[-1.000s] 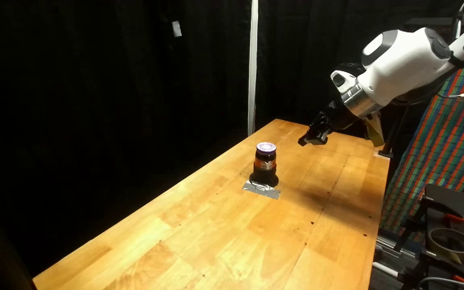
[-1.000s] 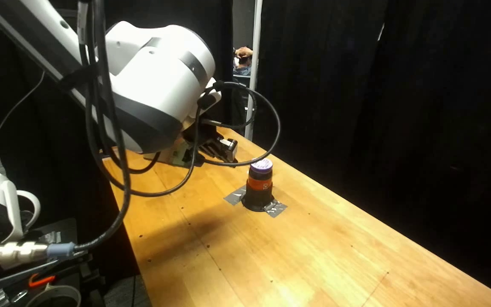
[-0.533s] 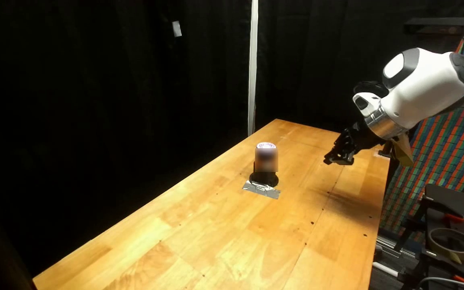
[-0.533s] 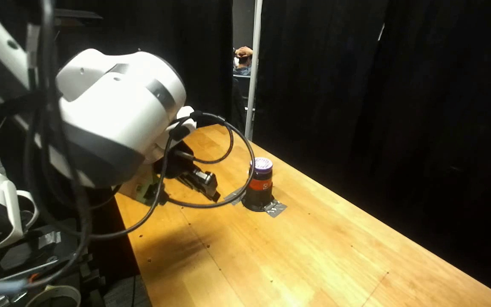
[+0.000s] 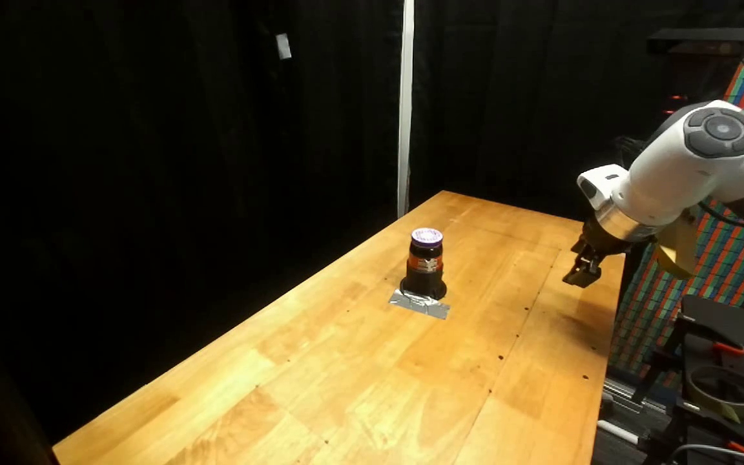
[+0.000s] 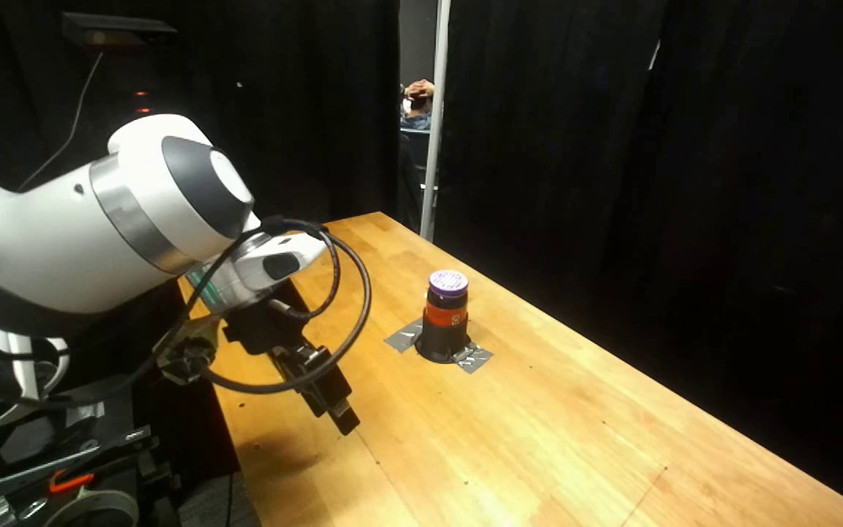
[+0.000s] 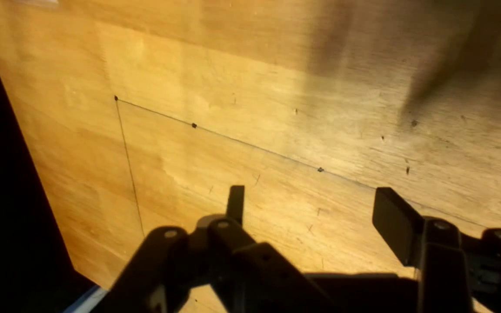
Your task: Put the rubber band around the base of the cup
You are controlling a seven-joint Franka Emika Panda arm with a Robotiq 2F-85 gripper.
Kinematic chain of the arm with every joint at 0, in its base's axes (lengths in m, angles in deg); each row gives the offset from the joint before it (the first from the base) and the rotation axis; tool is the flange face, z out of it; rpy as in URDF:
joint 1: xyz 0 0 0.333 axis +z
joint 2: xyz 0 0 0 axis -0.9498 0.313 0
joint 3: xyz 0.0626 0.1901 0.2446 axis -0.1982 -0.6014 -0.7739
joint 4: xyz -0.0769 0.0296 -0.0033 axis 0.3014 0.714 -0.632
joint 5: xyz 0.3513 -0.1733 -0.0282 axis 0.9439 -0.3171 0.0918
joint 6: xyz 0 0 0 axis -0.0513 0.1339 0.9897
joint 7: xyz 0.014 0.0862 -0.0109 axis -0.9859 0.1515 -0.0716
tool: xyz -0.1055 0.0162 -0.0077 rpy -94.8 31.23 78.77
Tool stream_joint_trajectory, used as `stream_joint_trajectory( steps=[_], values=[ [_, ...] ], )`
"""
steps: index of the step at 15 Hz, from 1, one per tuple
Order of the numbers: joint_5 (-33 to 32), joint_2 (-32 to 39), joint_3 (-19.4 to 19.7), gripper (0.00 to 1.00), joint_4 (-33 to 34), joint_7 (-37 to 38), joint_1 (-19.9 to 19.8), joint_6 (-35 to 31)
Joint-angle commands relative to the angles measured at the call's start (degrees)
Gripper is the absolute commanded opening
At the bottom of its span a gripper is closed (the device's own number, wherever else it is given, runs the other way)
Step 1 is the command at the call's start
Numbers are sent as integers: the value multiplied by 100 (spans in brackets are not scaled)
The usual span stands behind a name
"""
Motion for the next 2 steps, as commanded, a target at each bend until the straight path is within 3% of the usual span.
stream_joint_trajectory(
  steps=[1,2],
  values=[
    [1626,-701,-845,100,-4,-916,-186,678],
    [2121,-920,-650,100,12,-1116,242,910]
  ],
)
